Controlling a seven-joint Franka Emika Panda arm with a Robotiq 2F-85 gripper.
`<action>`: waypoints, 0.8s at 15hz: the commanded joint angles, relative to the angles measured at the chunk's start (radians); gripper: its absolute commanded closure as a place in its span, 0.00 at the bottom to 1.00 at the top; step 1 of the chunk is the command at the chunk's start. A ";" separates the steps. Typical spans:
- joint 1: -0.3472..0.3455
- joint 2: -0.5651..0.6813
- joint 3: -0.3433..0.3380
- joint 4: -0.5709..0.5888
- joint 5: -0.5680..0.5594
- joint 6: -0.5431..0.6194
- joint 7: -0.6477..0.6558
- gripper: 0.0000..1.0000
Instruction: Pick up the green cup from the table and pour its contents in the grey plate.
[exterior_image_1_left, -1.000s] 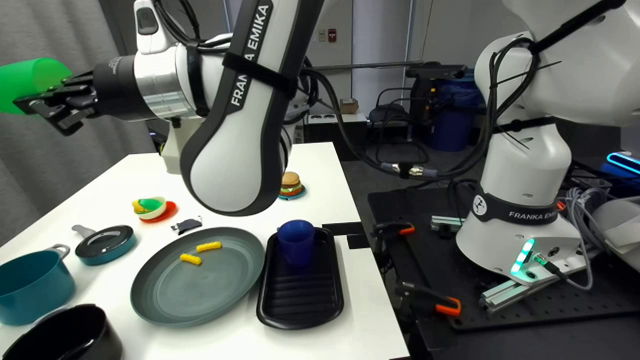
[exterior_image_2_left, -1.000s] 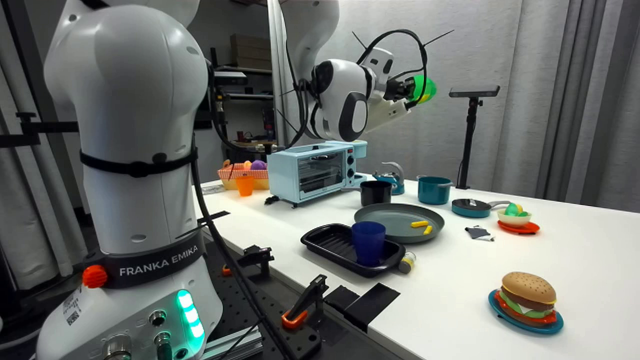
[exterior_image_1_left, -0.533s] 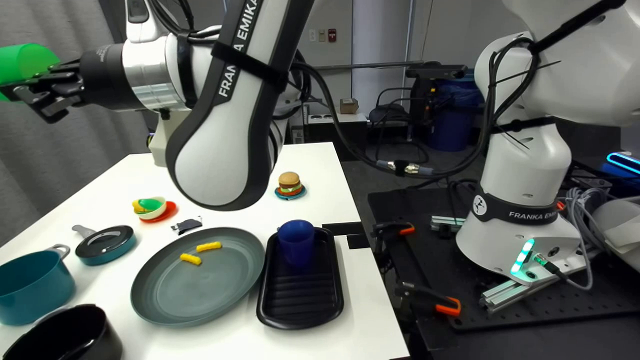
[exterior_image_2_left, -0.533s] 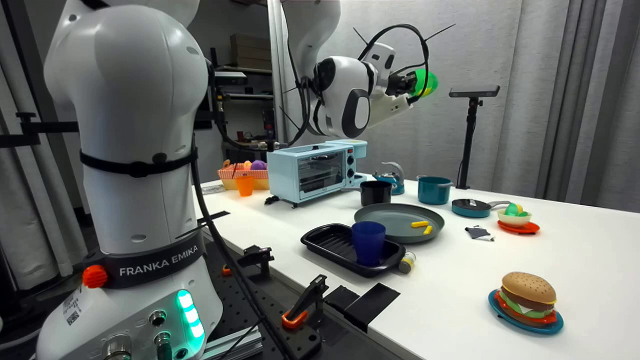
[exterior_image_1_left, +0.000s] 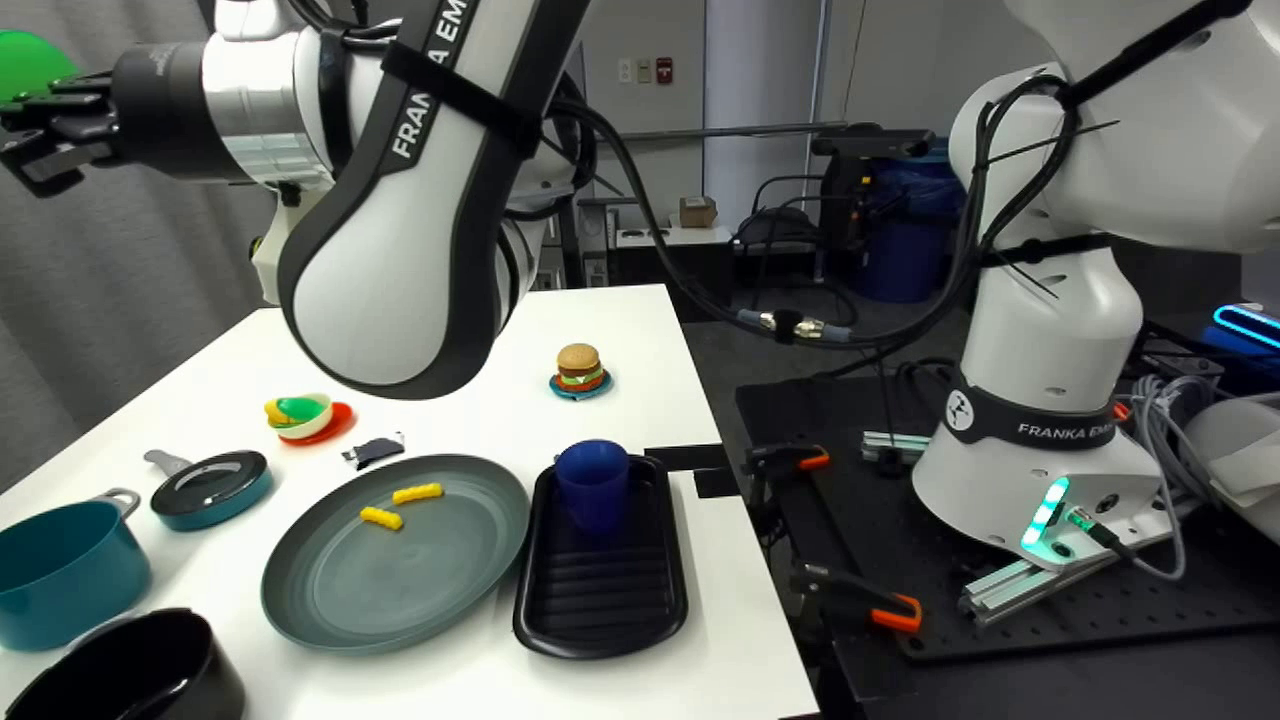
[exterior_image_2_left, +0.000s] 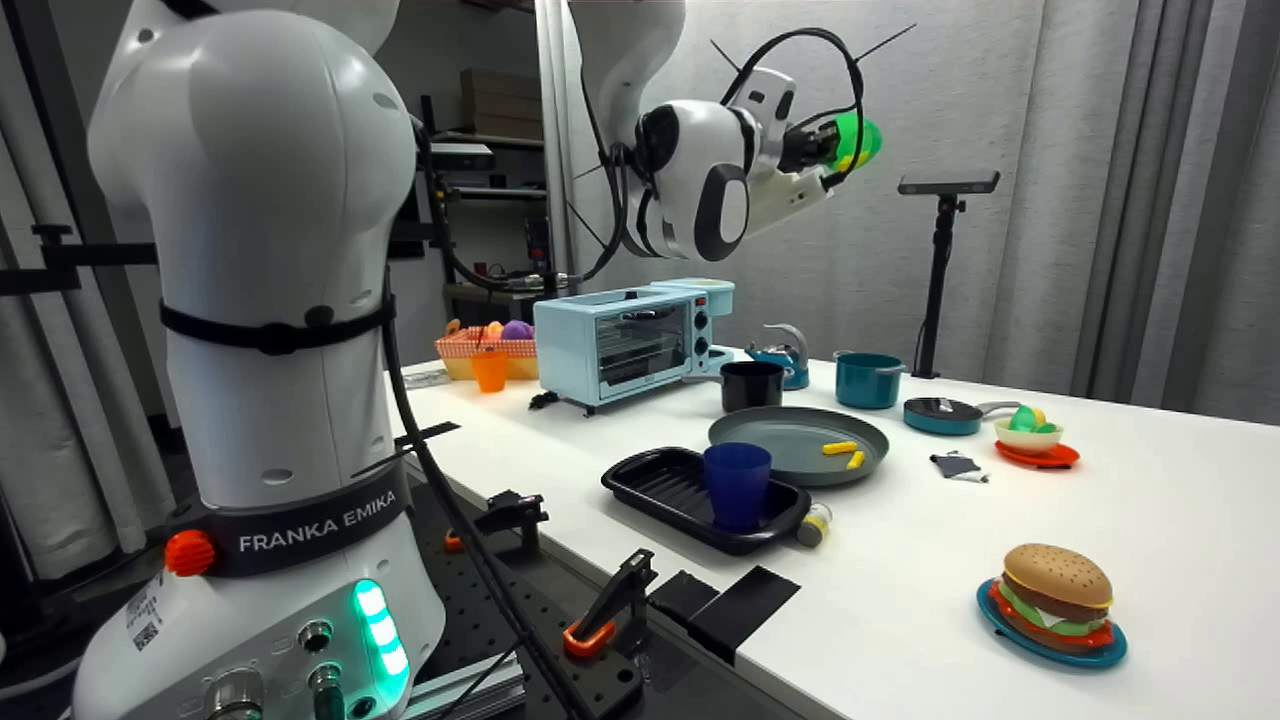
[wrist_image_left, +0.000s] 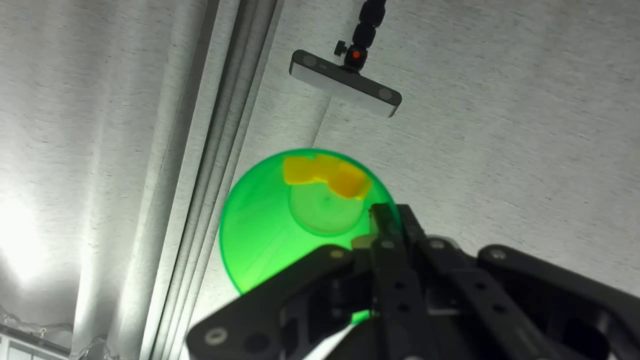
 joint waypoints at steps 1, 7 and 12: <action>0.020 0.010 -0.011 0.044 0.048 0.015 -0.027 0.99; 0.018 0.014 -0.015 0.095 0.038 0.015 -0.037 0.99; 0.020 0.016 -0.018 0.121 0.051 0.015 -0.052 0.99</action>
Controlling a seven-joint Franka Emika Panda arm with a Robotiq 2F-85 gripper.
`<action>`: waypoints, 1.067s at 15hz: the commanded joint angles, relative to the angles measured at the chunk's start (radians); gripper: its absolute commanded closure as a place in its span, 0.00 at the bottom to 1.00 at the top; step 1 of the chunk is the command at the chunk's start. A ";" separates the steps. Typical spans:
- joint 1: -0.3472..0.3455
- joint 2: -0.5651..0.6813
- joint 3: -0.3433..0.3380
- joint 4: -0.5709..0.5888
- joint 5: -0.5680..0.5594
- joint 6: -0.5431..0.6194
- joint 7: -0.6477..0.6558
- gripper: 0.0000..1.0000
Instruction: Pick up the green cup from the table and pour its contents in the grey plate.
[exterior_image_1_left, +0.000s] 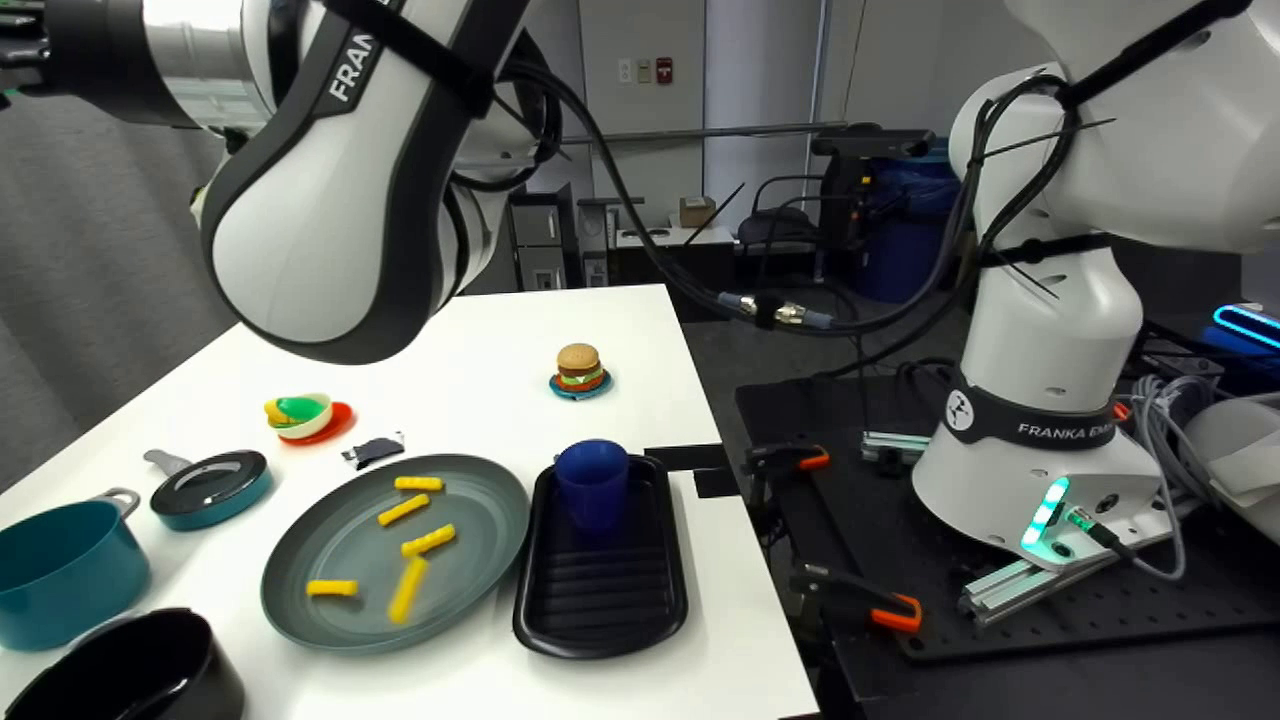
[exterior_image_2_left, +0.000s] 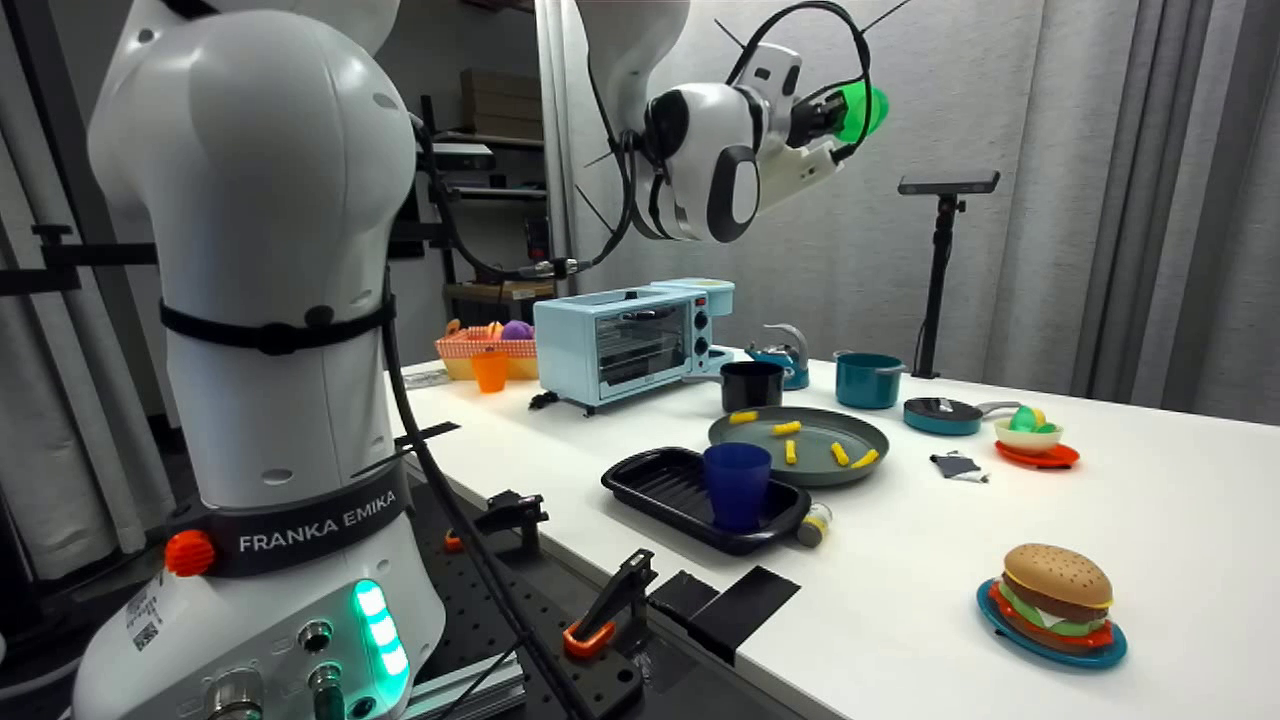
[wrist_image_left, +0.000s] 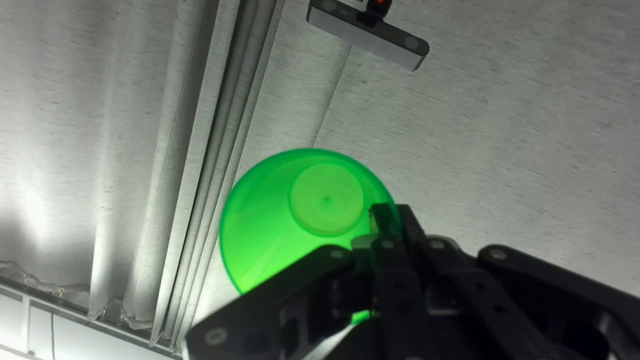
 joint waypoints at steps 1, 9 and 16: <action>0.020 0.016 -0.013 0.040 0.051 0.015 -0.036 0.99; 0.027 0.024 -0.011 -0.034 0.106 0.019 -0.036 0.99; 0.051 0.036 -0.003 -0.212 0.164 0.021 -0.015 0.99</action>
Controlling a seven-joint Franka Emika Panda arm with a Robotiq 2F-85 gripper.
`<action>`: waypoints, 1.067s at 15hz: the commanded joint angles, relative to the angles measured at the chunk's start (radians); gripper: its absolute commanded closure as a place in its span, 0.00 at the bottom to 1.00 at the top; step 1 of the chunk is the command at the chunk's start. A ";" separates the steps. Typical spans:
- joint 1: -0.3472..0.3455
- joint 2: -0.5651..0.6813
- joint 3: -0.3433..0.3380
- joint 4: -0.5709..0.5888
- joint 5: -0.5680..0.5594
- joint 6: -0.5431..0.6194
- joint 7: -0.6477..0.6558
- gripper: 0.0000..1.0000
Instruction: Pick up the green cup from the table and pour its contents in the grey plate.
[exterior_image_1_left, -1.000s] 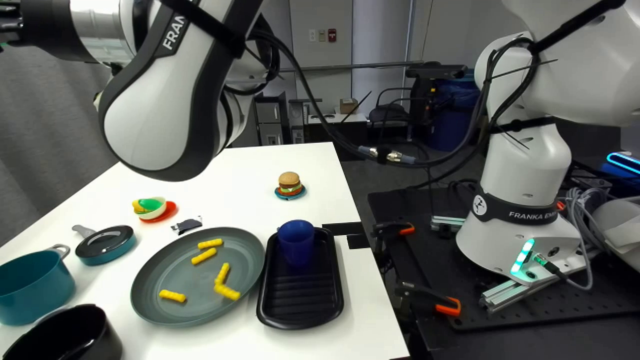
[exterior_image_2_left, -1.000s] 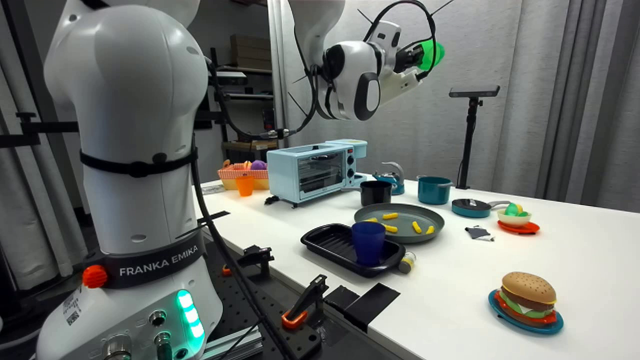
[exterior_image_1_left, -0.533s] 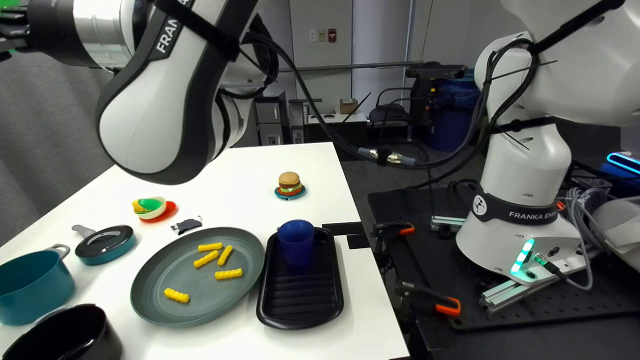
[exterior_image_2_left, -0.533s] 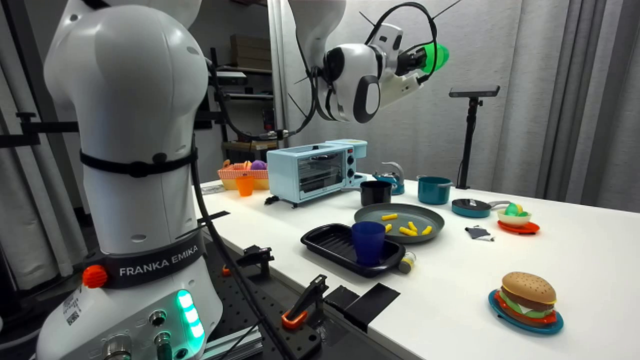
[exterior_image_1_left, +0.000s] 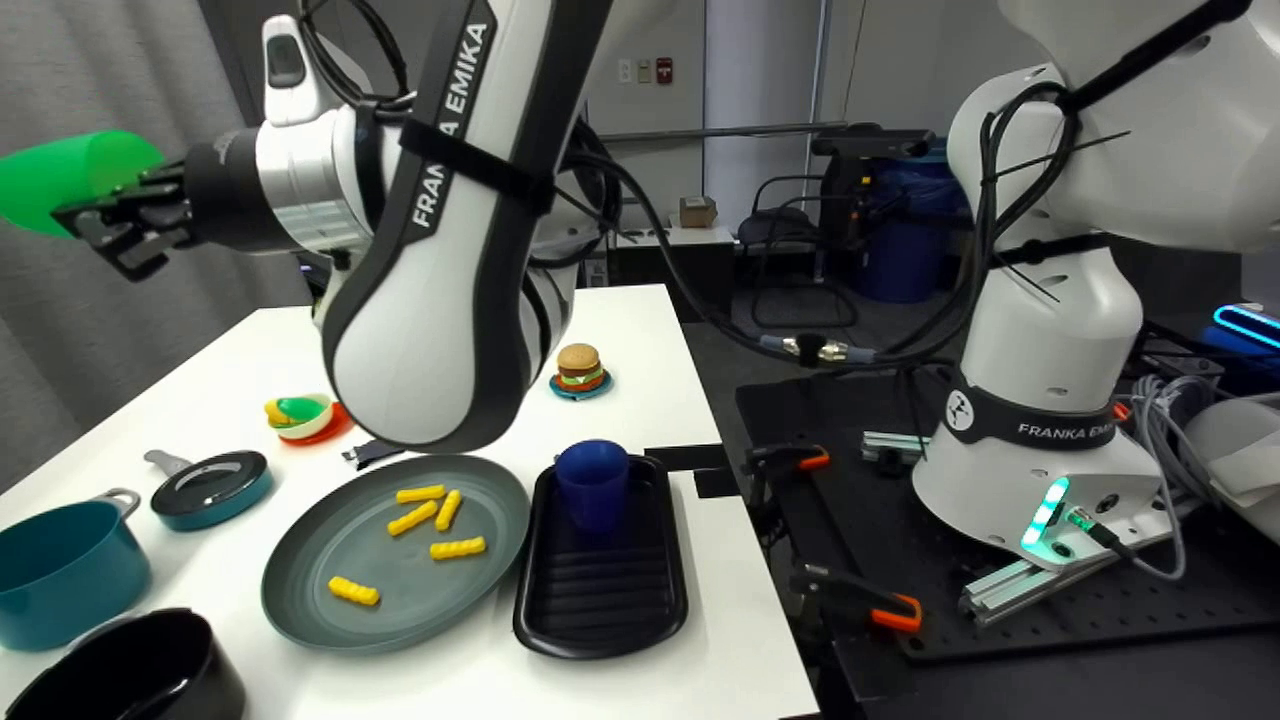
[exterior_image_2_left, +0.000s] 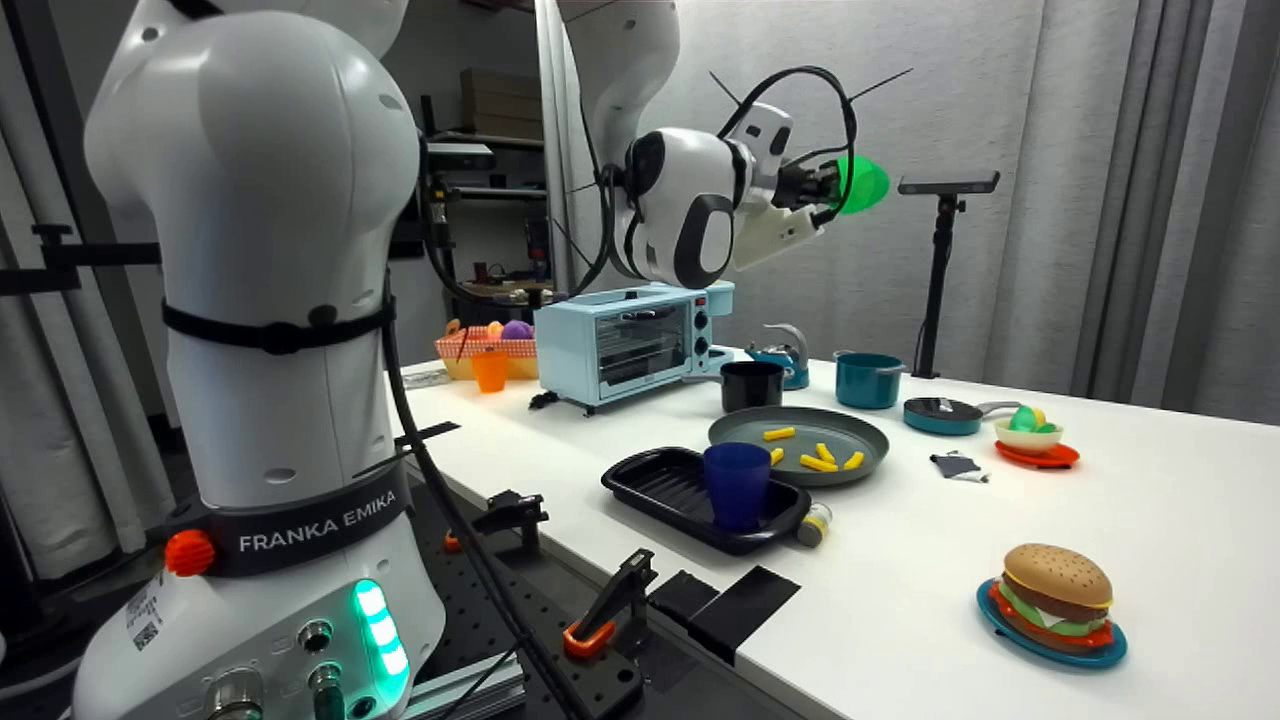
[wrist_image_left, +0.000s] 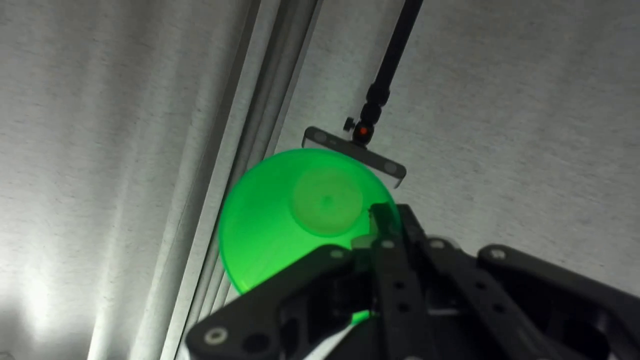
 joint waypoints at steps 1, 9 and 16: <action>0.027 -0.002 -0.001 -0.093 0.053 0.022 0.003 0.99; 0.041 -0.060 0.016 -0.279 0.031 -0.247 0.067 0.99; 0.060 -0.124 -0.003 -0.326 0.002 -0.491 0.081 0.99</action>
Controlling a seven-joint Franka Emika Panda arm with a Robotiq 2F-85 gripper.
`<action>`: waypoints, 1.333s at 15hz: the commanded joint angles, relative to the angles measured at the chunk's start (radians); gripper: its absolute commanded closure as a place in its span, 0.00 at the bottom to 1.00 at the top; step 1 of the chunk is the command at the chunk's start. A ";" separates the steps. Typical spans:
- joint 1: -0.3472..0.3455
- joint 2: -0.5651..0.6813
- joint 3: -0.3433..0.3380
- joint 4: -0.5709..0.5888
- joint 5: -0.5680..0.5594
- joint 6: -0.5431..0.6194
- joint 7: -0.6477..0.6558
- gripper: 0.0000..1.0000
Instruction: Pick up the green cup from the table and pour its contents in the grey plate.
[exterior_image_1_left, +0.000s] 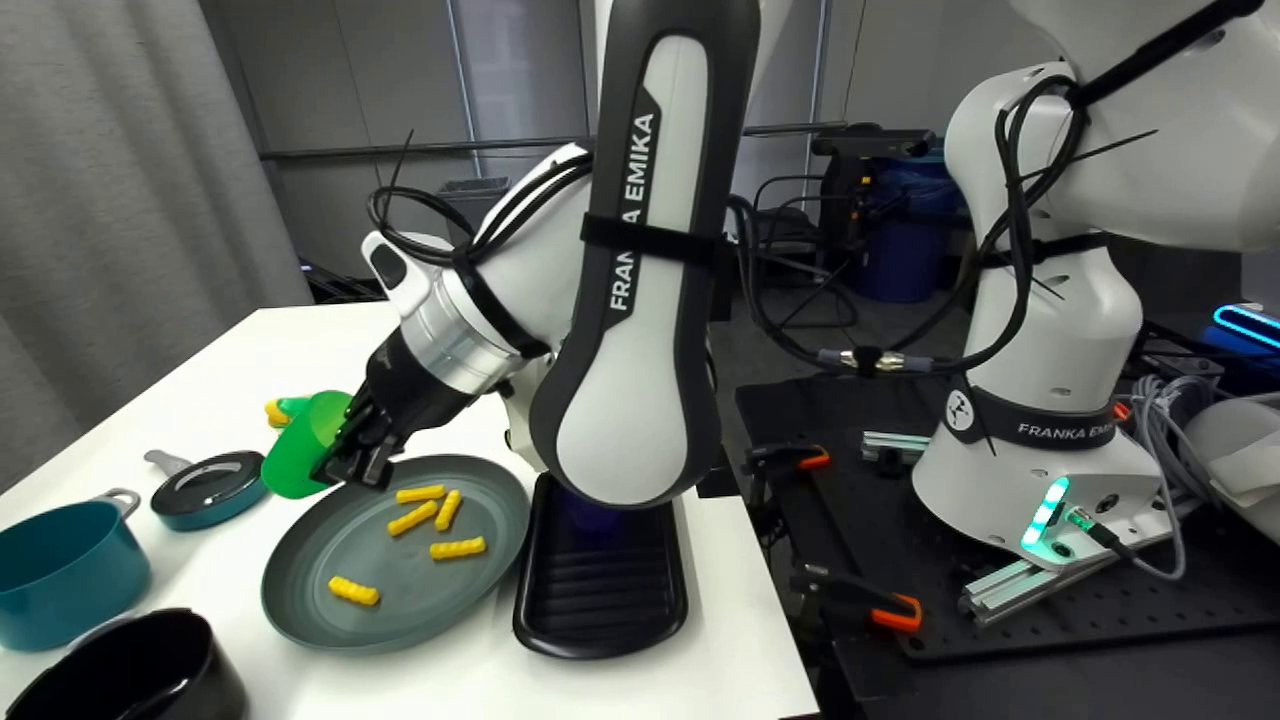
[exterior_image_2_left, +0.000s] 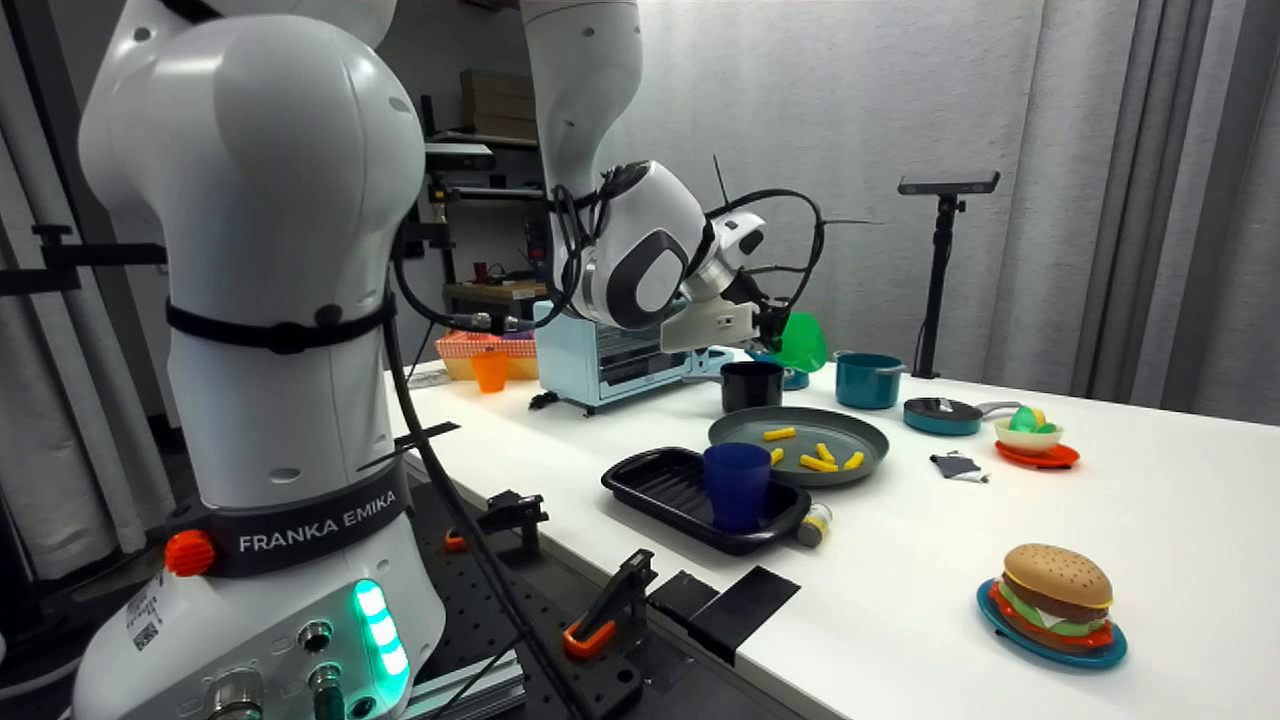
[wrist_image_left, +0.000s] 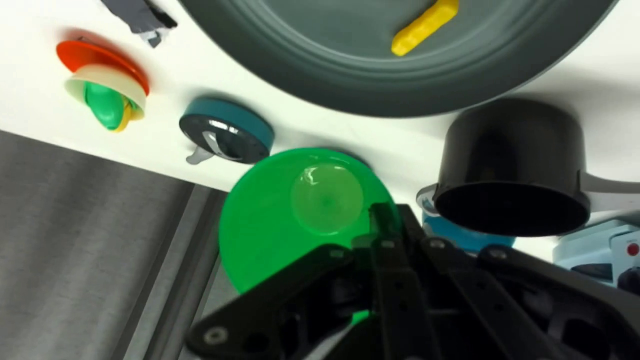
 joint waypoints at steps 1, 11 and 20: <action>0.019 -0.085 -0.015 -0.050 -0.020 -0.139 0.030 0.99; 0.175 -0.409 -0.181 -0.054 0.020 -0.724 -0.104 0.99; 0.076 -0.604 0.014 0.104 -0.177 -1.343 0.050 0.99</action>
